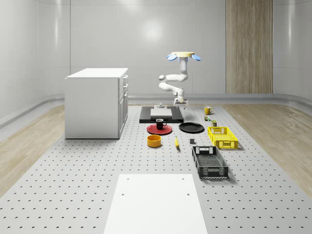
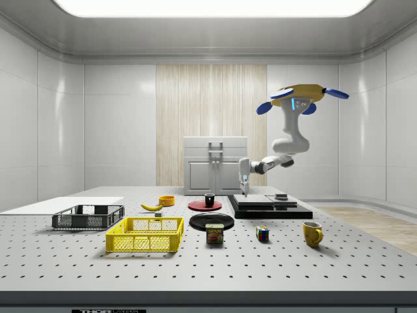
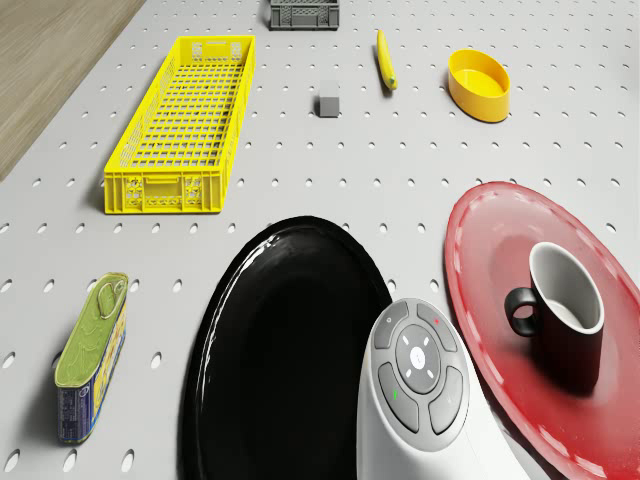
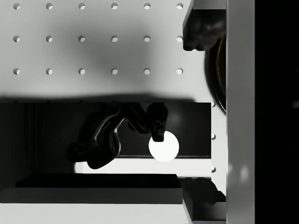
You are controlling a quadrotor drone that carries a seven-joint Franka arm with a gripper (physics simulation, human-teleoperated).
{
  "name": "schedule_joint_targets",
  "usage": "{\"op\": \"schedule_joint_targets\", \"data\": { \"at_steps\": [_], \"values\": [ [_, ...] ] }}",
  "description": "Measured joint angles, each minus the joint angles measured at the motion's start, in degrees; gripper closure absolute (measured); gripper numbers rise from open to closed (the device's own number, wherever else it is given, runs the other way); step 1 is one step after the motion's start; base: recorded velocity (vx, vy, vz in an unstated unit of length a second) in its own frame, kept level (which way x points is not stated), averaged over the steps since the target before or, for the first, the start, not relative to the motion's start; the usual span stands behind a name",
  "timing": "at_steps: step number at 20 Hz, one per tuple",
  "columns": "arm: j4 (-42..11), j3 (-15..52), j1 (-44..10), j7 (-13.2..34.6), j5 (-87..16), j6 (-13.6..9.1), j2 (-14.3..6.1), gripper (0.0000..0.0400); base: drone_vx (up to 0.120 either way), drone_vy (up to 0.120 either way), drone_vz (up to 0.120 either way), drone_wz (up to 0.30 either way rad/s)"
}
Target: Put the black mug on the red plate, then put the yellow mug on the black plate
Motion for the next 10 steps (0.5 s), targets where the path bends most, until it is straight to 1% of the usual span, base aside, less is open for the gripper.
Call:
{"op": "schedule_joint_targets", "data": {
  "at_steps": [10],
  "values": [
    [0.0,0.0,0.0,0.0,0.0,0.0,0.0,0.0,-0.12,0.12,0.0,0.0]
  ]
}}
